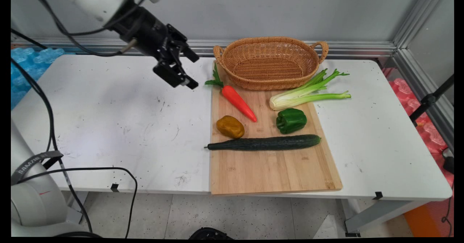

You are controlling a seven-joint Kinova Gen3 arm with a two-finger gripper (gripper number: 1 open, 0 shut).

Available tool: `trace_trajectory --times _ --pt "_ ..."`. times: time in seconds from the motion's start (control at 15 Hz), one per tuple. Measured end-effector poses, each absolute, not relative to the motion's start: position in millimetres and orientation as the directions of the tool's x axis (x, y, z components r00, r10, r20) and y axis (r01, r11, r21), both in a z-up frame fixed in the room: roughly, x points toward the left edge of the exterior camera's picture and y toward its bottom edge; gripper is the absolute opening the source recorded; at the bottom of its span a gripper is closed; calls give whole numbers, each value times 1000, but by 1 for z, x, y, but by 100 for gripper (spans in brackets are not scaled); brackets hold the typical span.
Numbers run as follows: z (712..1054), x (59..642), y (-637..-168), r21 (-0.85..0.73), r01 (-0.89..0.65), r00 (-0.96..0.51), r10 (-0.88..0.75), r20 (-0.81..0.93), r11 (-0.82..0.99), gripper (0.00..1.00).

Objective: Pick up the potato from the cutting board

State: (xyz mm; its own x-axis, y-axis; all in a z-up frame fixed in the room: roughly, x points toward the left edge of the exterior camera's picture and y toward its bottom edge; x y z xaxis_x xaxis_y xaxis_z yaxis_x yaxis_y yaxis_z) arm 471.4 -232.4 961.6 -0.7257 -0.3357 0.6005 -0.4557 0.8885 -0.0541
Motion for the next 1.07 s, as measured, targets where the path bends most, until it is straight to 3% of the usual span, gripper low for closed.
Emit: trace_trajectory --times 1.07 --pt "896 421 -291 -123 -131 -849 -48 527 984 100"
